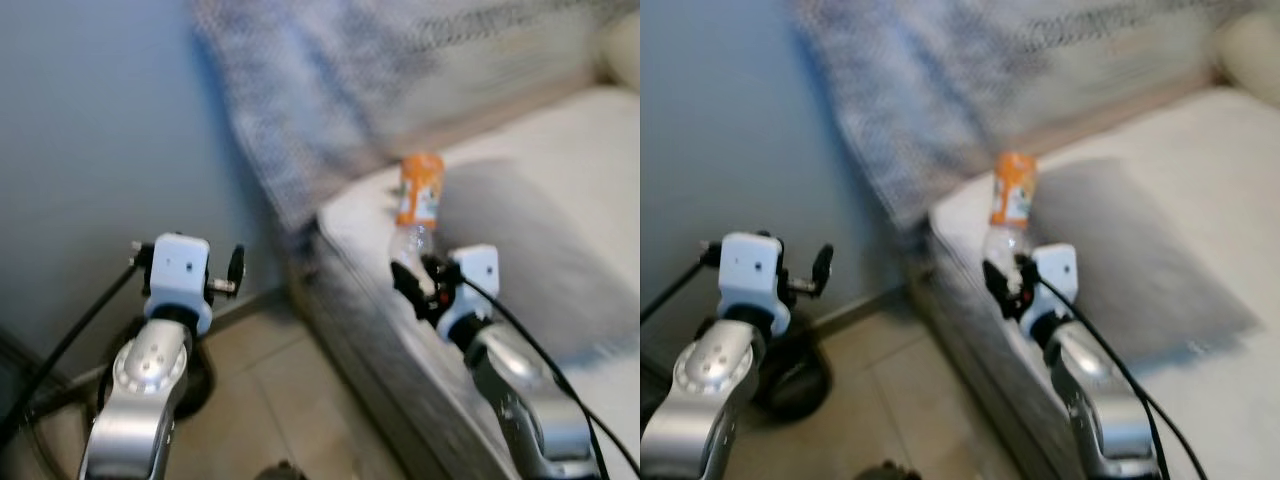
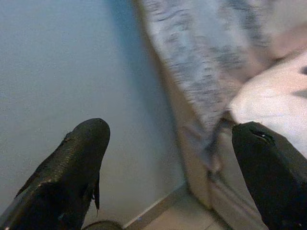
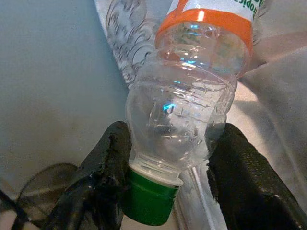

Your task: Clean up the room

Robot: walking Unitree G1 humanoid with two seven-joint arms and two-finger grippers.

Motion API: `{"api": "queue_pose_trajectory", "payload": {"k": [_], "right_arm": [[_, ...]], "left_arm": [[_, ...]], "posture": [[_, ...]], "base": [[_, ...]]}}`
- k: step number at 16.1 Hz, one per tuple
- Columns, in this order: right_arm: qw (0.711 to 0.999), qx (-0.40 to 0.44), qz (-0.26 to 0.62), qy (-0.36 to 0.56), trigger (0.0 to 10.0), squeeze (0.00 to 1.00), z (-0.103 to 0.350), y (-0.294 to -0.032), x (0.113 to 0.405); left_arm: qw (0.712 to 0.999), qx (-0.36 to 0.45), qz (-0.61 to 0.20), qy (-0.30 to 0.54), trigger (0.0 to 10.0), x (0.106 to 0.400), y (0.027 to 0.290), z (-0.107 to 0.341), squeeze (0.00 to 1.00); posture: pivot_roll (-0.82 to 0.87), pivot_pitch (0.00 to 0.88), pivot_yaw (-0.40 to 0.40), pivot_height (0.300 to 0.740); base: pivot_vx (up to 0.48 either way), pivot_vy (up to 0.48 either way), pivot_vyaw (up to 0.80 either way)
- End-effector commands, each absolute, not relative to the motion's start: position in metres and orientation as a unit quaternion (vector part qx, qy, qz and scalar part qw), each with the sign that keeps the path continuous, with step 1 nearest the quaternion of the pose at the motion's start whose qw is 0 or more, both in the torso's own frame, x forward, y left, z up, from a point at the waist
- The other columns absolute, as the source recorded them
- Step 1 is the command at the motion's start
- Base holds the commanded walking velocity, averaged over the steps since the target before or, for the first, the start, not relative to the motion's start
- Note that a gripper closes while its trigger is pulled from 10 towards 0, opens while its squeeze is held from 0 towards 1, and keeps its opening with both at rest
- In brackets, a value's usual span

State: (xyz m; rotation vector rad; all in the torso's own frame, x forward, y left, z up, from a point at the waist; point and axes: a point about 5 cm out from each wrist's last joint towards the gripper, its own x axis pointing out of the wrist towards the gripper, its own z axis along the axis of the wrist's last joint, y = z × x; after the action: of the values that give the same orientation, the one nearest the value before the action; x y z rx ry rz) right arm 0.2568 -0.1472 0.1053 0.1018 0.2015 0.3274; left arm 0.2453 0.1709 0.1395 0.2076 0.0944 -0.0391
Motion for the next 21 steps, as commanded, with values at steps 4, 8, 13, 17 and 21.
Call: {"api": "queue_pose_trajectory", "payload": {"k": [4,8,13,17,21], "right_arm": [[0.980,0.046,0.151,0.118,10.0,0.00,0.096,-0.148,0.255],[0.979,0.027,0.157,0.132,10.0,0.00,0.091,-0.145,0.256],[0.983,0.019,0.124,0.137,10.0,0.00,0.087,-0.149,0.262],[0.983,-0.032,0.113,0.143,10.0,0.00,0.083,-0.150,0.265],[0.981,-0.043,0.118,0.149,10.0,0.00,0.078,-0.149,0.266]], "left_arm": [[0.993,0.104,-0.026,0.058,10.0,0.249,0.174,0.135,0.02],[0.993,0.100,-0.024,0.062,10.0,0.246,0.175,0.134,0.02],[0.992,0.105,-0.022,0.063,10.0,0.245,0.178,0.134,0.03],[0.991,0.116,-0.028,0.066,10.0,0.243,0.178,0.133,0.02],[0.990,0.118,-0.036,0.069,10.0,0.243,0.176,0.130,0.02]], "posture": [[0.07,0.000,0.042,0.740],[0.07,0.000,0.034,0.740],[0.09,0.000,0.023,0.740],[0.09,0.000,0.019,0.740],[0.09,0.000,0.011,0.740]], "base": [[0.260,0.000,0.80],[0.305,0.000,0.80],[0.329,0.000,0.16],[0.328,0.000,0.00],[0.329,0.000,0.00]]}}
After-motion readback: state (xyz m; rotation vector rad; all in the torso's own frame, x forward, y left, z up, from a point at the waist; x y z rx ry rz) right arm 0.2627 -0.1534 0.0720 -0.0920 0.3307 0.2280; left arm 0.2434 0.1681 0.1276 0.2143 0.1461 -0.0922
